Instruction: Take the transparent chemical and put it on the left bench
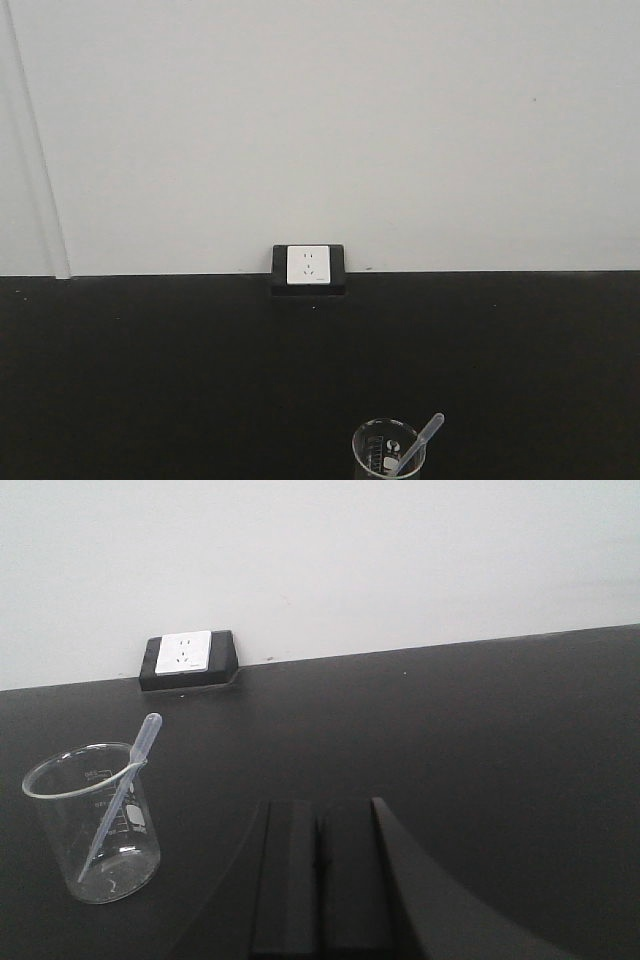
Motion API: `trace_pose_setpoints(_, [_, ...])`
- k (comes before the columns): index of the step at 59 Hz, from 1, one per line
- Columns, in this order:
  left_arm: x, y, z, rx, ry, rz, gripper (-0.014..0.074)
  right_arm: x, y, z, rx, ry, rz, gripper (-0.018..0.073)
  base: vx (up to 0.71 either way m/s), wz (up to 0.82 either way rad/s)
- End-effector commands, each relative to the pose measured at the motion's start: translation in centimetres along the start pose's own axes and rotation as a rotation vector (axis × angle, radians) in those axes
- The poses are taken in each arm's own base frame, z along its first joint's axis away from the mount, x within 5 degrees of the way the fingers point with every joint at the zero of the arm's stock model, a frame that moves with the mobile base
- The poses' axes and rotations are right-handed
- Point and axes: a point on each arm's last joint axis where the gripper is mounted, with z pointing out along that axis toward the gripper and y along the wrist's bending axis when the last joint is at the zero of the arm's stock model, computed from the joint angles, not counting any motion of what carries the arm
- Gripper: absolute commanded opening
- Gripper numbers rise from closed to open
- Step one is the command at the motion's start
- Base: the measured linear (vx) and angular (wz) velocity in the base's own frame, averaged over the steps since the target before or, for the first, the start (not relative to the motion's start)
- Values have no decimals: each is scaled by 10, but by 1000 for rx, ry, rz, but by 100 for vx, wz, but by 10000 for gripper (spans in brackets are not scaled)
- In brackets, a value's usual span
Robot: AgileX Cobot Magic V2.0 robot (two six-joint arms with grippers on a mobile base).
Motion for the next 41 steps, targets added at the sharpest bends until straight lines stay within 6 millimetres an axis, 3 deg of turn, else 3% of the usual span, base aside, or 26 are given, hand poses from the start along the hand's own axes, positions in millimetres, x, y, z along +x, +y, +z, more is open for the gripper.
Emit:
trace_pose_setpoints(1, [-3,0,-1,-2,-81,-9,-3,-7,0,-1,-5,-97,-13,-8,0,0])
trace_pose_setpoints(41, [-3,0,-1,-2,-81,-9,-3,-8,1,-1,-5,-103,-14,-8,0,0])
